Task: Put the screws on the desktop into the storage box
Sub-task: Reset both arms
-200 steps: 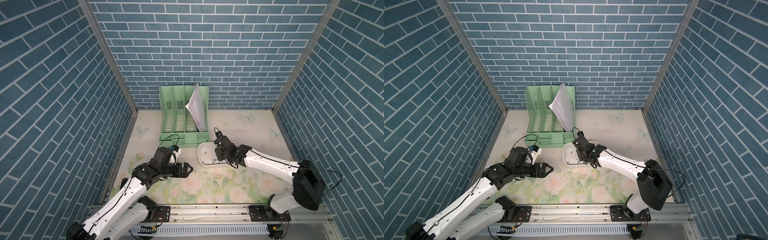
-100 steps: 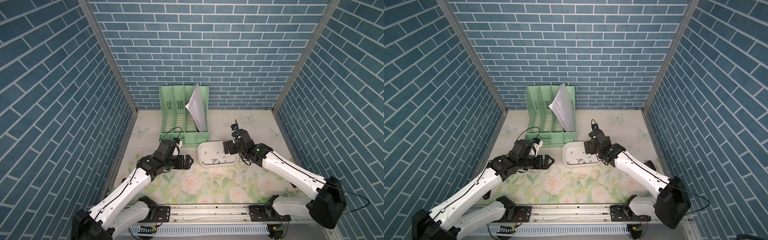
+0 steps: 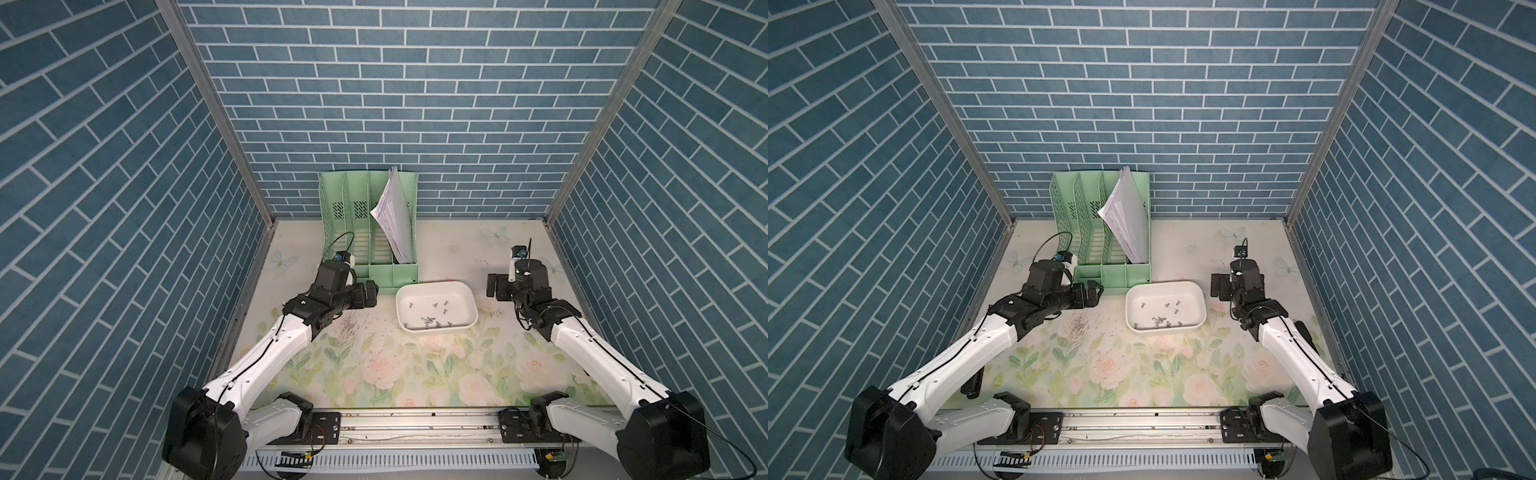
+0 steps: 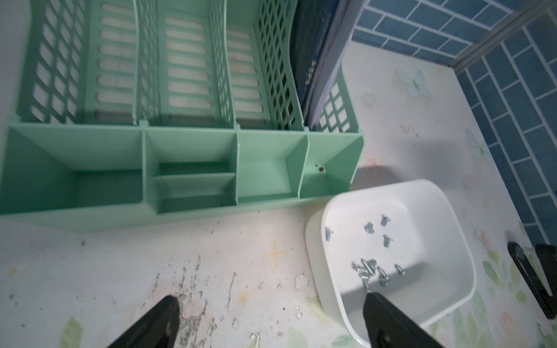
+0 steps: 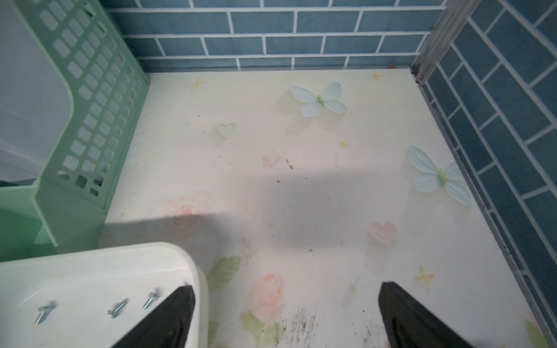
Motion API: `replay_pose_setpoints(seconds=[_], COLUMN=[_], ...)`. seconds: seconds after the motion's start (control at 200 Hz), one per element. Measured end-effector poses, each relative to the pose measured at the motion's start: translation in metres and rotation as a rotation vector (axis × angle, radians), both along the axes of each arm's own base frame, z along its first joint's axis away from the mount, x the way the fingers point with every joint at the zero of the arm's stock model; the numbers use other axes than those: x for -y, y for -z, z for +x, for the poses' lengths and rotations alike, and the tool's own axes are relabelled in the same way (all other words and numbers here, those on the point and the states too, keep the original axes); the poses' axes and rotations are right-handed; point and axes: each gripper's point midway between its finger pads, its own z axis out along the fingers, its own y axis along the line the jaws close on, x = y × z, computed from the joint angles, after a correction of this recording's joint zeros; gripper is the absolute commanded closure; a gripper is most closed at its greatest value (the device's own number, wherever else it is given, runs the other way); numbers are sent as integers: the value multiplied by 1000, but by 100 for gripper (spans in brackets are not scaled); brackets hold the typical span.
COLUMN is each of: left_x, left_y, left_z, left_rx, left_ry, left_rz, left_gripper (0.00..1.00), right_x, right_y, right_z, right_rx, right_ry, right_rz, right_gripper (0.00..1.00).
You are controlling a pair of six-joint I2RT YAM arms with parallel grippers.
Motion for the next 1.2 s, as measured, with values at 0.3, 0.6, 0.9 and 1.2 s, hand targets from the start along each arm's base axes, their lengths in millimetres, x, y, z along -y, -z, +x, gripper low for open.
replay_pose_setpoints(seconds=[0.3, 0.6, 0.9, 1.2], left_x=[-39, -79, -106, -134], left_y=[-27, 0, 14, 38], left_z=[37, 50, 60, 49], left_rx=[202, 247, 276, 321], left_ry=[-141, -253, -312, -337], left_rz=[97, 191, 228, 269], left_gripper=[0, 0, 0, 0], right_x=[43, 64, 63, 58], right_y=[17, 36, 52, 58], right_z=[22, 34, 33, 28], right_rx=[57, 118, 204, 316], right_ry=[76, 73, 32, -18], right_rz=[45, 30, 22, -4], right_gripper=[0, 0, 0, 0])
